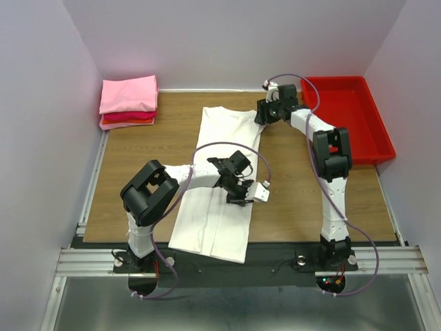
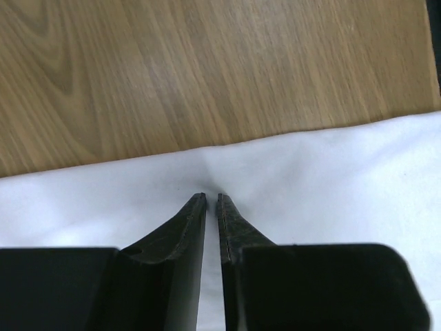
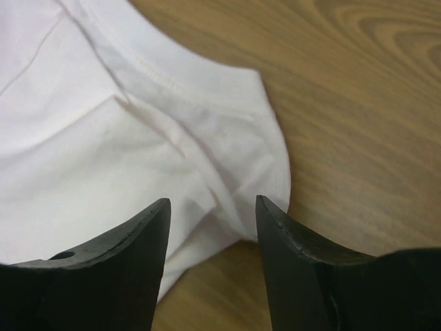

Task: Fold and stack the t-shirts
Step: Fold the tshirt

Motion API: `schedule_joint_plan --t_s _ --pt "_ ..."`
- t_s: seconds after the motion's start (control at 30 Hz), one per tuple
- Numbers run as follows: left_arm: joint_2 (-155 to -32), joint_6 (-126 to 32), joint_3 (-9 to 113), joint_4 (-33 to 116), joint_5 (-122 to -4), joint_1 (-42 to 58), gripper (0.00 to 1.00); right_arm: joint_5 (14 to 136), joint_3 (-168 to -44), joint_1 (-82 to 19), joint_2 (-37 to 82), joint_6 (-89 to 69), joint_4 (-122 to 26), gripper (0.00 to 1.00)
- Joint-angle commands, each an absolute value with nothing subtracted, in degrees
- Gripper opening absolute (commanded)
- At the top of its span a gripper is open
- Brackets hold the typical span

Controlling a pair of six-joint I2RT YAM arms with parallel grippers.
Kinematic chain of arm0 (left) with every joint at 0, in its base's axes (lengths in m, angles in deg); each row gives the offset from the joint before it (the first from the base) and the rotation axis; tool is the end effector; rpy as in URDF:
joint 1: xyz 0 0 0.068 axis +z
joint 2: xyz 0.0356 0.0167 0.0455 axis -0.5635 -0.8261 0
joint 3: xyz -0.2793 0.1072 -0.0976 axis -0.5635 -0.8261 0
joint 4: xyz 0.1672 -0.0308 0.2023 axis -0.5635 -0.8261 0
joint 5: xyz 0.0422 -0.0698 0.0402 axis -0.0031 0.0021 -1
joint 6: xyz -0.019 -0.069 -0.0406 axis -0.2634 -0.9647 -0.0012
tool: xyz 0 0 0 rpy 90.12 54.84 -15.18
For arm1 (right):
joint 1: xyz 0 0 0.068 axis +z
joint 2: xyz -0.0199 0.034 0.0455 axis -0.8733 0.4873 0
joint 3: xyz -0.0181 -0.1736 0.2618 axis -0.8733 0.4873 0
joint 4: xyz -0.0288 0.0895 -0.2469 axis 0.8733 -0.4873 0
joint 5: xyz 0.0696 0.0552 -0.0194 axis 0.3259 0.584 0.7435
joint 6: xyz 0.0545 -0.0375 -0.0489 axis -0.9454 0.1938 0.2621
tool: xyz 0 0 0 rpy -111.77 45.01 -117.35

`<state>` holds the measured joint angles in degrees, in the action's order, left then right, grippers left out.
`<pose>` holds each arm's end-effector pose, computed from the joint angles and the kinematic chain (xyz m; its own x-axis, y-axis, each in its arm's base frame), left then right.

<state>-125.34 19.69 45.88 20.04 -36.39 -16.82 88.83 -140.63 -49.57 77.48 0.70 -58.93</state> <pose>0.2215 -0.3395 0.1768 0.3627 0.6252 -0.6910 0.9142 -0.3825 0.1338 0.5843 0.1437 0.1866 -0.5664 -0.1782 -0.8046 -0.5111 0.8419 0.1733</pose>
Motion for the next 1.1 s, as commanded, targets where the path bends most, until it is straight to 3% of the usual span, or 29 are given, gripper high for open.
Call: schedule_joint_plan --t_s 0.0,0.07,0.23,0.57,1.07 --pt "-126.7 21.5 42.7 8.8 -35.5 -16.6 0.23 93.7 -135.2 -51.7 65.7 7.1 -57.5 0.6" --pt "-126.7 22.2 43.0 8.2 -34.9 -16.6 0.23 97.0 -130.8 -53.6 61.6 8.7 -57.4 0.64" --pt "-126.1 23.2 42.2 7.3 -34.5 -16.6 0.23 97.1 -129.8 -56.4 61.6 11.8 -58.6 0.65" --pt "-125.6 23.9 41.4 5.8 -34.2 -16.6 0.23 103.9 -137.2 -56.6 69.4 20.0 -65.1 0.55" --pt "-126.4 23.4 40.6 5.9 -33.3 -16.6 0.24 106.3 -141.4 -56.6 75.1 24.2 -69.0 0.54"
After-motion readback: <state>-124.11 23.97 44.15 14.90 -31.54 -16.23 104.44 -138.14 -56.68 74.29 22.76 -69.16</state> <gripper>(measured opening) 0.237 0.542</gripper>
